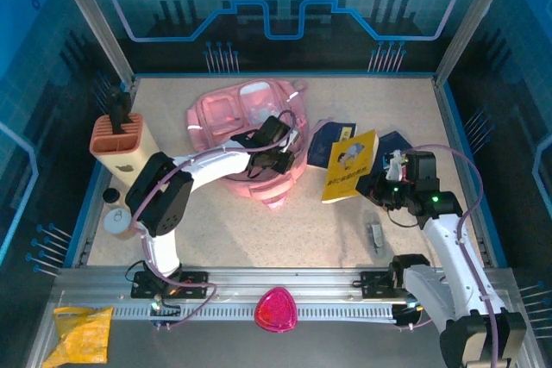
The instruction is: Pack the student bag
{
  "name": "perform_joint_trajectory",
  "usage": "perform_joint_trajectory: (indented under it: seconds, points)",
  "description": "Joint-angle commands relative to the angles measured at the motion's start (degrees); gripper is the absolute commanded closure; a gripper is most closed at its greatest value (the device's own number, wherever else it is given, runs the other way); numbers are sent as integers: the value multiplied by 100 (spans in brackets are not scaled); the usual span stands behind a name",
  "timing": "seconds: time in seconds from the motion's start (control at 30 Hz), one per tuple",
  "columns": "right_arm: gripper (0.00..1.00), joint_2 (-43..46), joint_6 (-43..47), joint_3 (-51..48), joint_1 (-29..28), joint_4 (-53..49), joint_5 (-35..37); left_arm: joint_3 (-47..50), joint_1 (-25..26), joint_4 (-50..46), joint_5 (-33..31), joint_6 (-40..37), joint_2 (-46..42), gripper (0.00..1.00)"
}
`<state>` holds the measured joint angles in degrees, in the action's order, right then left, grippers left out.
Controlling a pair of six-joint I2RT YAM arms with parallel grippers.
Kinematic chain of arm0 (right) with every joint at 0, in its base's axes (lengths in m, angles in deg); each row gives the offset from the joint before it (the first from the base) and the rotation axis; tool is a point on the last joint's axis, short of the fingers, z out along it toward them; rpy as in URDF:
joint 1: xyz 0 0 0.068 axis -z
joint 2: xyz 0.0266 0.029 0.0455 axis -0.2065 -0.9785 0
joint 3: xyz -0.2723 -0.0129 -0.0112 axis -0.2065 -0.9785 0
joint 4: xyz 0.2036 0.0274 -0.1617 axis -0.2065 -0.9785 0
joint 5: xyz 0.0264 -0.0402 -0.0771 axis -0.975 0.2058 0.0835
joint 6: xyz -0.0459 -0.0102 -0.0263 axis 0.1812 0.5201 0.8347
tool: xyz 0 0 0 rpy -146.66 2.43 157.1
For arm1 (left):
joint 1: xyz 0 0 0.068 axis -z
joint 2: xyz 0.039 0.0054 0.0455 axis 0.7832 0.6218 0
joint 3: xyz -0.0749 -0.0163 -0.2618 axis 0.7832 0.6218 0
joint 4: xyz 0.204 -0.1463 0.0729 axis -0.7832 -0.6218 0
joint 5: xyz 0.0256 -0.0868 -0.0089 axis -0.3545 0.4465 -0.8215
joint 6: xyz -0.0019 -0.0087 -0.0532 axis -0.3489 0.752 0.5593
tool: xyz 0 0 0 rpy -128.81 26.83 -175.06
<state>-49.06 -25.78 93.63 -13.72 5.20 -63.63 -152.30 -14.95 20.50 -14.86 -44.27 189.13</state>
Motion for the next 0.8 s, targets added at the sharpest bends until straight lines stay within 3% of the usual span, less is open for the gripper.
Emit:
perform_joint_trajectory:
  seconds: [0.0,0.1,0.37,0.47,0.63,0.77]
  points:
    - [100,41,106,33,123,323,-270,195,-7,-56,-234,48,153,77]
    - [100,32,87,22,132,347,-286,328,-4,19,-105,-6,130,77]
    - [100,-4,89,52,142,348,-339,118,-20,-97,6,87,-19,100]
    - [100,23,146,148,145,272,-382,34,-14,-132,12,151,-426,100]
    - [100,-60,183,380,91,329,-937,-415,-13,-540,-600,120,-1001,100]
    - [100,-214,-71,532,-371,575,-1077,-568,-12,-462,-866,-93,-1320,100]
